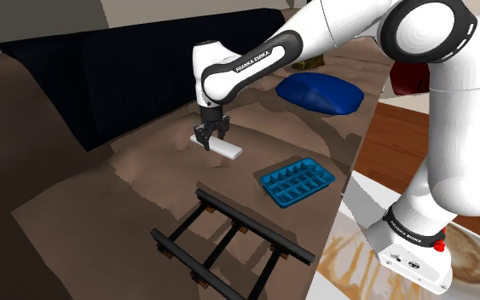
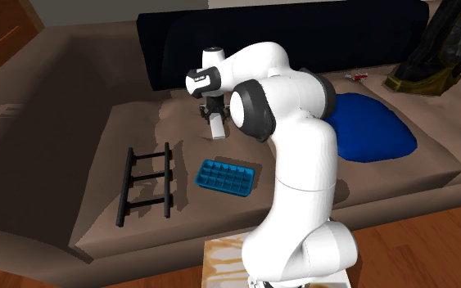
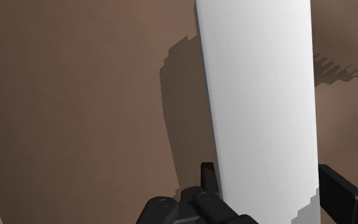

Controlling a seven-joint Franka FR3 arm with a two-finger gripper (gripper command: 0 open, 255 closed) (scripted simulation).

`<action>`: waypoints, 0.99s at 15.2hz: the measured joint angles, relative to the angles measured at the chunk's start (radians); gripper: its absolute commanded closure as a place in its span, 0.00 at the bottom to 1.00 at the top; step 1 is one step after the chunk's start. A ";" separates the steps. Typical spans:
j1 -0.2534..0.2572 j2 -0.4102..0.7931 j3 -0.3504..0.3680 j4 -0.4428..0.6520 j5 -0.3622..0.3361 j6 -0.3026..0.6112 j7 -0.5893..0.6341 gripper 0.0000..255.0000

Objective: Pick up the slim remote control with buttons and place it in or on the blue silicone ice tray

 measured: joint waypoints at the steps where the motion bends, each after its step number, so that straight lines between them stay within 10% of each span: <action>1: 0.000 0.000 0.000 0.000 0.000 0.000 0.000 1.00; 15: -0.004 -0.038 0.005 0.024 0.010 -0.063 -0.005 1.00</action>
